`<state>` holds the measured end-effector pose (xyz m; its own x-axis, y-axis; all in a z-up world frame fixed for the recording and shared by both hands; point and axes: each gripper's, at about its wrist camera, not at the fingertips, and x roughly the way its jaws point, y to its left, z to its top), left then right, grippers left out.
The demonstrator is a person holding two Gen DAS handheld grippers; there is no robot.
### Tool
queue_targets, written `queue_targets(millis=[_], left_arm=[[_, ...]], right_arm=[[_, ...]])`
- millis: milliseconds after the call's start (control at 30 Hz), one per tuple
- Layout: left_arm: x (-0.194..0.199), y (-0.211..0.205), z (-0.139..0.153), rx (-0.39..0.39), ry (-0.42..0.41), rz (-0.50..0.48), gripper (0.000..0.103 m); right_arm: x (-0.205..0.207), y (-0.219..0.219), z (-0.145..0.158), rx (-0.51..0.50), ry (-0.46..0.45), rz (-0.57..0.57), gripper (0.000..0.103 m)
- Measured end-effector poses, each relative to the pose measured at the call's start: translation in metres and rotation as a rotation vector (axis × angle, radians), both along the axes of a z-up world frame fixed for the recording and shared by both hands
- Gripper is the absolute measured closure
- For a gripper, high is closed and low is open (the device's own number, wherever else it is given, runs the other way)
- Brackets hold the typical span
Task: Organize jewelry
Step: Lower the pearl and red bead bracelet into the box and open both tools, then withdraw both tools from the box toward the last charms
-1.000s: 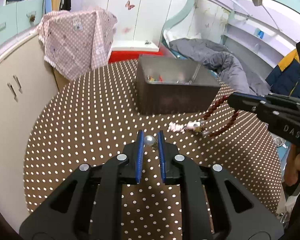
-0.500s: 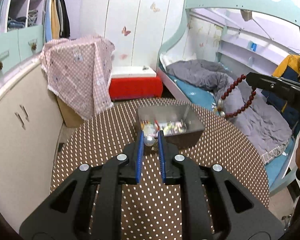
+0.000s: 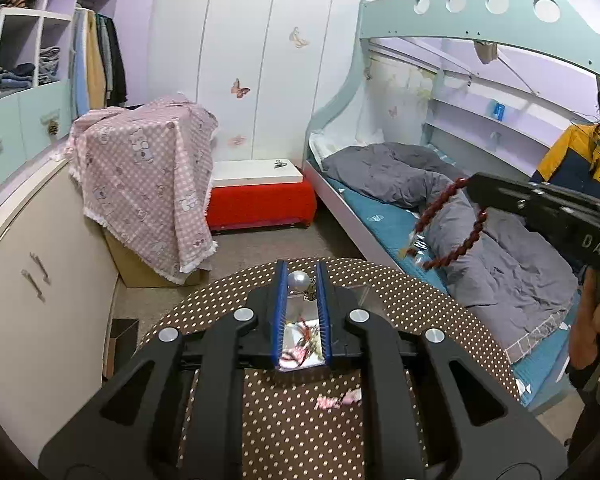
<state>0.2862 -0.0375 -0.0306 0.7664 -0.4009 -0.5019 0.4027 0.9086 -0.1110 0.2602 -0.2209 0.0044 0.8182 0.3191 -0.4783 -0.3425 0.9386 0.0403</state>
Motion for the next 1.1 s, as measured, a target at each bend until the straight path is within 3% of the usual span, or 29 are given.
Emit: queue_targets(millis=[333, 367, 400, 433, 467, 733, 1100], left_arm=[[0.046, -0.026, -0.022, 0.025, 0.081, -0.024, 0.086], [0.049, -0.027, -0.025, 0.035, 0.086, -0.014, 0.079], [0.051, -0.028, -0.026, 0.043, 0.091, 0.001, 0.038], [0.052, -0.025, -0.027, 0.04, 0.088, 0.024, 0.007], [0.048, -0.019, -0.025, 0.008, 0.049, 0.057, 0.006], [0.029, 0.0, -0.015, 0.007, 0.013, 0.133, 0.006], [-0.016, 0.008, 0.002, 0.028, -0.078, 0.154, 0.006]], right_arm=[[0.045, -0.006, -0.031, 0.055, 0.116, -0.004, 0.095], [0.047, -0.009, -0.034, 0.066, 0.122, -0.017, 0.083], [0.048, -0.014, -0.037, 0.078, 0.13, -0.039, 0.072], [0.047, -0.02, -0.039, 0.088, 0.127, -0.073, 0.038], [0.044, -0.025, -0.039, 0.094, 0.102, -0.099, 0.009], [0.027, -0.044, -0.03, 0.117, 0.066, -0.176, 0.007], [0.004, -0.045, -0.02, 0.127, 0.034, -0.161, 0.007]])
